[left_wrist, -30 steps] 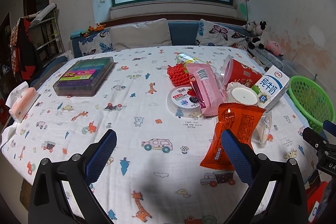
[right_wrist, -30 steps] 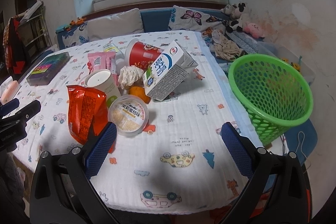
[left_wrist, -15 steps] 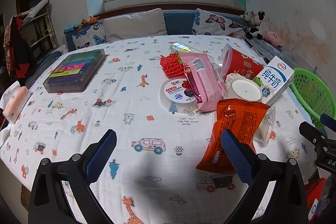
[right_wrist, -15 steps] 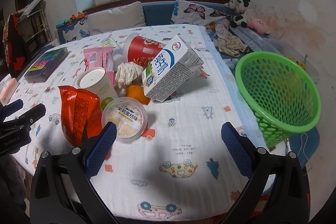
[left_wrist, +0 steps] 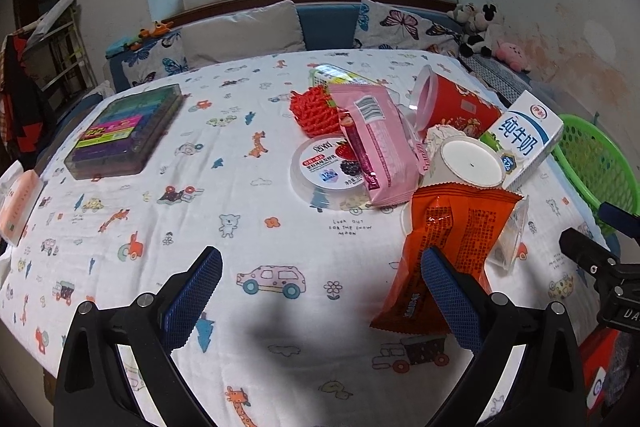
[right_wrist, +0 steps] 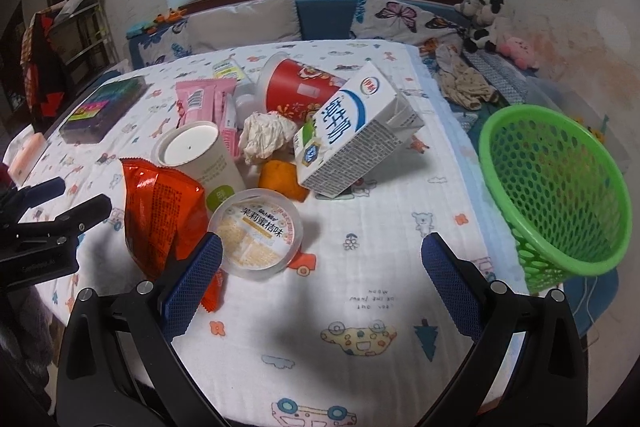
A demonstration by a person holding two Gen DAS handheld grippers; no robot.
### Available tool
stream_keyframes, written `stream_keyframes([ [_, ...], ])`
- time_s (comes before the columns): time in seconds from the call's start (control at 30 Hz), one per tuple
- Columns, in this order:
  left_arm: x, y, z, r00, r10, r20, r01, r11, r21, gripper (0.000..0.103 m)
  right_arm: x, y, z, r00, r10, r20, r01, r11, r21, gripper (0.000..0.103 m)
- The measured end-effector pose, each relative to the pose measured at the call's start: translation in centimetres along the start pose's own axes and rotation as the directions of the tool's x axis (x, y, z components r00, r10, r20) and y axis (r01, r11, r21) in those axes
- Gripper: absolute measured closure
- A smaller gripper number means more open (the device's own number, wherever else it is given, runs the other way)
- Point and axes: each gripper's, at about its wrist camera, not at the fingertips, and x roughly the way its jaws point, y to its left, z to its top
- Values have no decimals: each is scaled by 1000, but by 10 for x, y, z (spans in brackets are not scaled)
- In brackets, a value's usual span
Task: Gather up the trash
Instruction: 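Grasp the orange snack bag with the left gripper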
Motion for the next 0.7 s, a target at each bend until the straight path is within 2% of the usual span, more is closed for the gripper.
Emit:
stream_keyframes([
  [0.3, 5, 0, 4, 991, -127, -41, 129, 990, 48, 7, 8, -1, 1, 995, 99, -31, -100, 994, -36, 5],
  [0.53, 14, -13, 6, 954, -285, -95, 294, 952, 91, 9, 14, -1, 0, 984, 170, -58, -173, 984, -39, 6],
  [0.7, 29, -19, 8, 927, -350, -137, 363, 928, 86, 28, 21, 0, -1, 978, 193, -83, -197, 979, -54, 9],
])
